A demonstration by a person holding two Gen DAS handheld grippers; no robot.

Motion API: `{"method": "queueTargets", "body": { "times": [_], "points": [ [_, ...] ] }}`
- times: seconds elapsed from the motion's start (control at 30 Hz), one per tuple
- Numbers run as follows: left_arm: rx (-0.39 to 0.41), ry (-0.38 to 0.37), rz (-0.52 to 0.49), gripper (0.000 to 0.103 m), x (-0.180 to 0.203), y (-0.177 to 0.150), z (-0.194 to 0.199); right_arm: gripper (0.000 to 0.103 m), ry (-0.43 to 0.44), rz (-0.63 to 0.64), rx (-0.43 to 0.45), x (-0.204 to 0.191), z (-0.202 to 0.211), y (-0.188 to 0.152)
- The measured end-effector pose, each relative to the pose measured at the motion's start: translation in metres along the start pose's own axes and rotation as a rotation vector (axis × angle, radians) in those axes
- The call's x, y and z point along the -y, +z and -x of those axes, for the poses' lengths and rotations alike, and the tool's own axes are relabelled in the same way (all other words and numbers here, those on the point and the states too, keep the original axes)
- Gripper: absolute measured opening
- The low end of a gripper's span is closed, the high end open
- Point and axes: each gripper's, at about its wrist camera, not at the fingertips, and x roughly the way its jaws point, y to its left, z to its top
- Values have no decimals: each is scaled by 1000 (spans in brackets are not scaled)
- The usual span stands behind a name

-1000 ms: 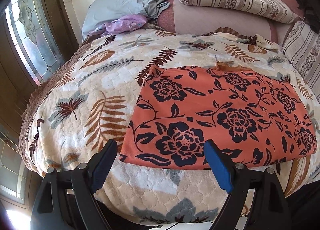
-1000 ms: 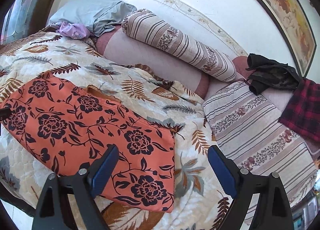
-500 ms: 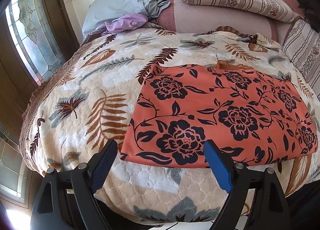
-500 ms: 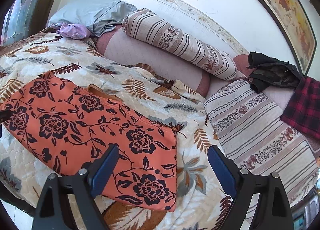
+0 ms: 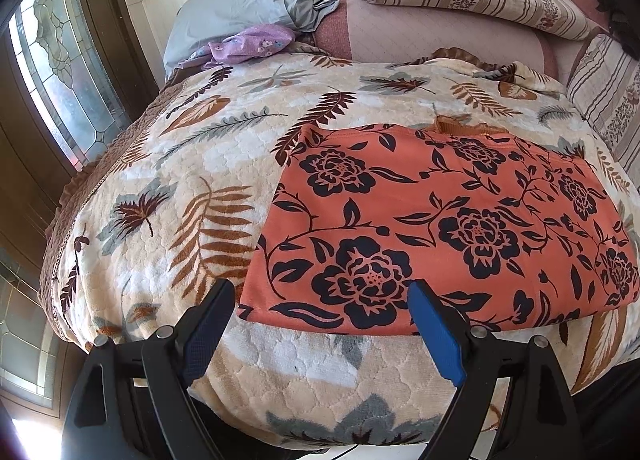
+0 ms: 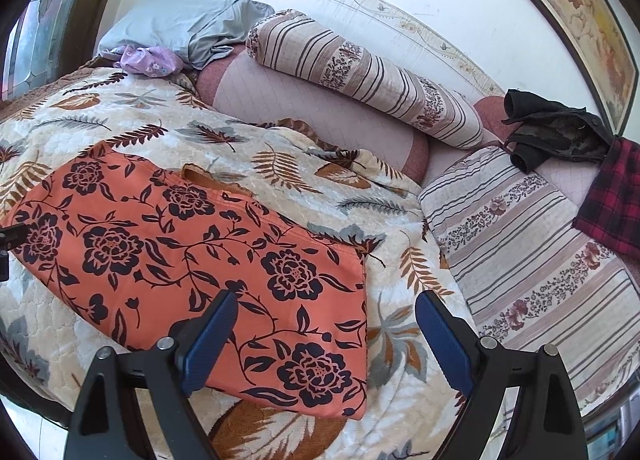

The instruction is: Fold small clothes

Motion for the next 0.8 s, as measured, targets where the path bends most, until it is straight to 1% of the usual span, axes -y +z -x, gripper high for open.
{"method": "queueTargets", "body": {
  "times": [0.53, 0.8],
  "points": [
    [-2, 1, 0, 89, 0, -1, 0, 92, 55, -40, -36, 2, -5, -3],
    [-3, 2, 2, 89, -1, -2, 0, 92, 58, -54, -42, 3, -6, -4]
  ]
}}
